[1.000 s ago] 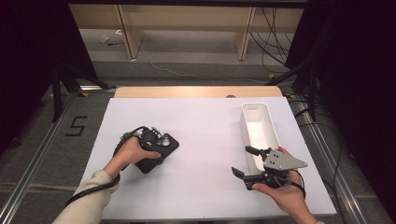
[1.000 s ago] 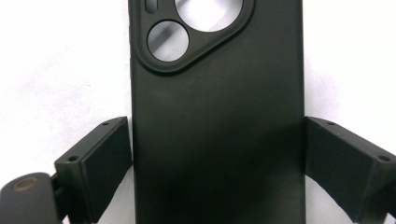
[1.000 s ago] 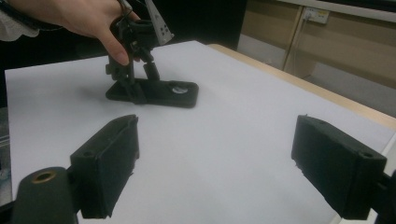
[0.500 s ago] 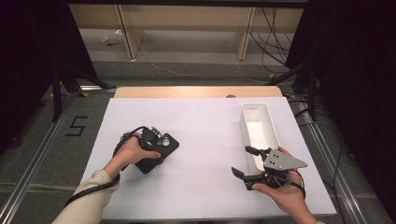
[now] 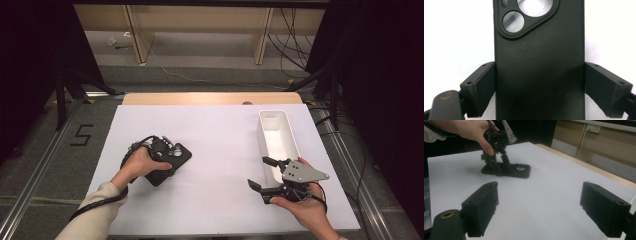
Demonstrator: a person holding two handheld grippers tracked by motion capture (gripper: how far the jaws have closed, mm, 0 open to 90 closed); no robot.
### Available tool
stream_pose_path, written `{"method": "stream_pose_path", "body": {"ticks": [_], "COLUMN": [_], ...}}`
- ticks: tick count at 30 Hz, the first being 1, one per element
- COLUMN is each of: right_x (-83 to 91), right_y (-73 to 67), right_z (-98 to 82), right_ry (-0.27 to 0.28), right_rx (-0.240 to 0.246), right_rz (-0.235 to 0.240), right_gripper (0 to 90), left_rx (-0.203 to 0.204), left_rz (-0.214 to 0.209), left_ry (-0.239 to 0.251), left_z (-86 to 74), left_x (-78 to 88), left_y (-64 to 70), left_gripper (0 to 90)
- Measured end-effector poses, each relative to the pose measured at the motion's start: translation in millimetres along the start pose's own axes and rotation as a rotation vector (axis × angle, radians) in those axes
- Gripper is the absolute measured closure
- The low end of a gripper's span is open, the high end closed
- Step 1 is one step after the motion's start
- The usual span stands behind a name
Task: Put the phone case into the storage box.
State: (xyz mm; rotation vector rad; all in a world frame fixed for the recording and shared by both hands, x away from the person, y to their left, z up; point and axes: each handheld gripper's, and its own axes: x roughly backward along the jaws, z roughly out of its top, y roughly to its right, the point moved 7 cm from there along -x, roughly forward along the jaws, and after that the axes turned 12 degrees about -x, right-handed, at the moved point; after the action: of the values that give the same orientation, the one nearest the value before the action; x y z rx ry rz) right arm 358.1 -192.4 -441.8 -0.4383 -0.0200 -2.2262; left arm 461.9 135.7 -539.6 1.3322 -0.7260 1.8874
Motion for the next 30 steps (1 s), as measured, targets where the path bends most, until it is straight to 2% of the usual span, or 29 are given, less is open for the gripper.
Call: {"method": "stream_pose_path", "body": {"ticks": [11,20,21,22,30], "right_x": [-0.1,0.0,0.1,0.0,0.4], "right_y": [-0.1,0.3,0.2,0.4,0.7], "right_z": [-0.1,-0.4,-0.1,0.0,0.5], "right_ry": [-0.001,-0.002,-0.001,0.001,0.004], "right_rx": [0.0,0.001,0.0,0.002,0.003], "right_rz": [0.001,0.0,0.001,0.0,-0.003], "right_gripper": [16.3,16.3,16.3,16.3,16.1], "left_rx": [-0.004,0.006,0.012,0.012,0.021], "left_rz": [0.003,0.002,-0.012,-0.012,0.012], "left_ry": [0.003,0.029,0.05,0.05,0.152], "left_z": [-0.7,-1.1,0.1,0.1,8.8], "left_x": [0.9,2.2,3.1,3.1,12.4], "left_y": [0.3,2.9,4.8,4.8,4.7], "left_gripper": [15.2,15.7,15.7,15.7,15.7]}}
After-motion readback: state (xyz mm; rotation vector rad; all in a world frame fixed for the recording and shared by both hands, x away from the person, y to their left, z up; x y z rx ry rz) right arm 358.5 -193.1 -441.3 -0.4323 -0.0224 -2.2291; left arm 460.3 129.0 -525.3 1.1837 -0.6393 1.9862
